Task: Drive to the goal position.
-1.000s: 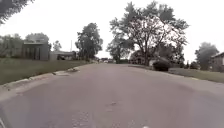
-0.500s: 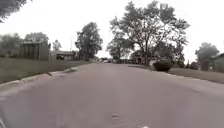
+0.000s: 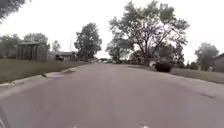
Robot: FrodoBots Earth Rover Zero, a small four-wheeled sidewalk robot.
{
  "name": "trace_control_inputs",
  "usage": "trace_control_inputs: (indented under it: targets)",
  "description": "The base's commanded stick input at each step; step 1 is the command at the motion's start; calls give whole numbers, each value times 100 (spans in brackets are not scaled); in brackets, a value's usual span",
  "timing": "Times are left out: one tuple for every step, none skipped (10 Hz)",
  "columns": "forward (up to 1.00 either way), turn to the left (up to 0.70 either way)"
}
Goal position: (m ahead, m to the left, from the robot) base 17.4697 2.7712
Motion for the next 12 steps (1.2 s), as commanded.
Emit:
trace_control_inputs:
  targets:
    - [70,0]
    - [70,0]
    - [70,0]
    - [70,0]
    - [70,0]
    - [70,0]
    - [70,0]
    - [70,0]
    - [70,0]
    - [70,0]
    - [70,0]
    - [70,0]
